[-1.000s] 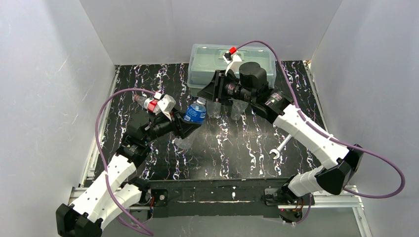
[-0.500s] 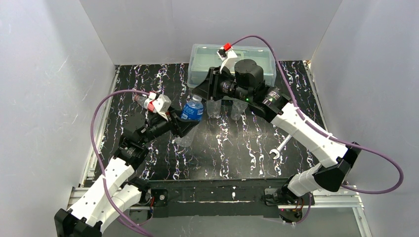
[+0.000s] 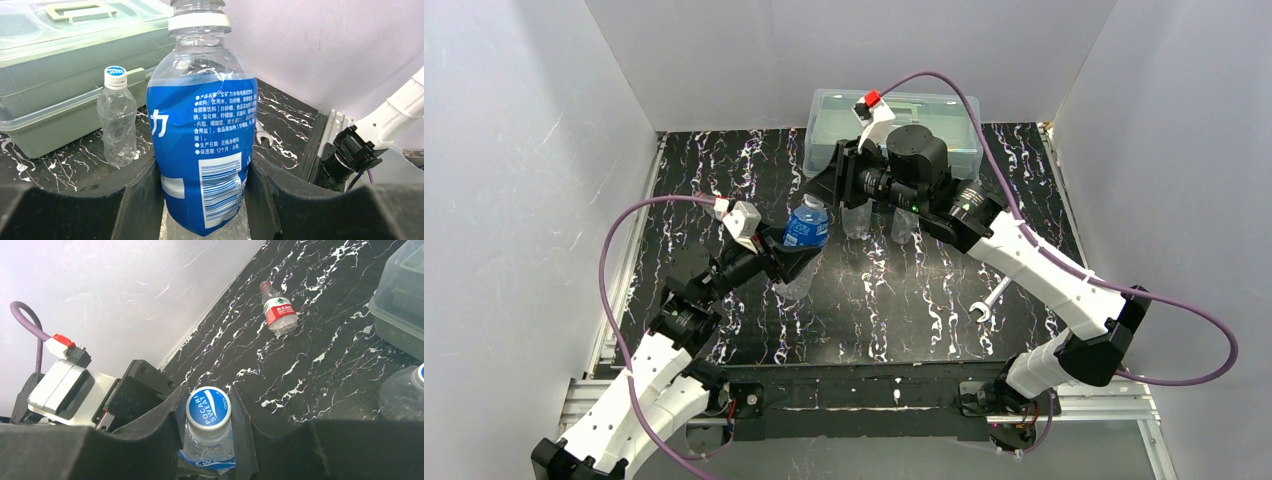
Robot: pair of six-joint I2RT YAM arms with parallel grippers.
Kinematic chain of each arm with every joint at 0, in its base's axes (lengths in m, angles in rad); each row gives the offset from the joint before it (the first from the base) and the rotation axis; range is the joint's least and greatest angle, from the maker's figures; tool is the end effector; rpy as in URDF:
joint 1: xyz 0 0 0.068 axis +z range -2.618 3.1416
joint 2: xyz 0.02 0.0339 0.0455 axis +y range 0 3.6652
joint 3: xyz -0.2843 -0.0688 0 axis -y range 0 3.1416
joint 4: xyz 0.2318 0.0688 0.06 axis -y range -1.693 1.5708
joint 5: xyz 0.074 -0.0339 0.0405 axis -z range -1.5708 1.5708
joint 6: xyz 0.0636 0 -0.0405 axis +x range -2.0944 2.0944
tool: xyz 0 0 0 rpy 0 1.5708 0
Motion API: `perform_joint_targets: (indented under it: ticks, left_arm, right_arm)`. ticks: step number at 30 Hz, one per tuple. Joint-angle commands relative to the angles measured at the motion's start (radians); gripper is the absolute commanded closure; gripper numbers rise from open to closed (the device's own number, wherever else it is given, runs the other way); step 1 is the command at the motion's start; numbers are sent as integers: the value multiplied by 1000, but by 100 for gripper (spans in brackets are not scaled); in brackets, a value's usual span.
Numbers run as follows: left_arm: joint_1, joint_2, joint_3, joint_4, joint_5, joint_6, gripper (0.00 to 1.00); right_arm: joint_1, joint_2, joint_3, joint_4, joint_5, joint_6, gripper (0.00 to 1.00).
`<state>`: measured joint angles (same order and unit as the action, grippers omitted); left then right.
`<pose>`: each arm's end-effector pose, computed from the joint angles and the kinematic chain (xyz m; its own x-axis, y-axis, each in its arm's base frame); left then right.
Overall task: Screw on the bottle caps
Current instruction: Screw the bottle cap onto the plastic bottle.
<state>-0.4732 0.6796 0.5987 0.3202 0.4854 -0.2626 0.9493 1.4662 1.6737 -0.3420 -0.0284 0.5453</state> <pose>0.1300 -0.0999 0.3641 -0.0056 -0.2551 -0.9669 0.8337 0.5328 -0.1454 0.1971 0.2784 0.4843 -0.4968 0.1968 -0.8453 -0.6683 0.5346 0.5172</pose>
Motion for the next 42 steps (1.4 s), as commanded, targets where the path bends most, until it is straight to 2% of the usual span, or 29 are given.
perform_joint_targets:
  ticks: [1, 15, 23, 26, 37, 39, 42]
  left_arm:
    - [4, -36, 18, 158, -75, 17, 100]
    - [4, -52, 4, 163, -80, 33, 100]
    - [4, -43, -27, 163, -86, 66, 100]
    - [4, -39, -41, 162, -80, 71, 100]
    - [4, -39, -61, 161, -85, 65, 100]
    - [4, -37, -63, 162, -78, 62, 100]
    - [4, -39, -71, 162, -54, 59, 100]
  right_arm:
    - [40, 10, 15, -120, -28, -3, 59]
    - [70, 16, 37, -145, -18, -2, 56]
    - [87, 27, 89, -181, -4, 10, 48]
    - [87, 18, 103, -183, 7, 12, 42]
    - [87, -69, 37, -152, 71, -19, 7]
    - [87, -94, 24, -147, 85, -39, 3]
    - [86, -141, 2, -136, 98, -86, 2]
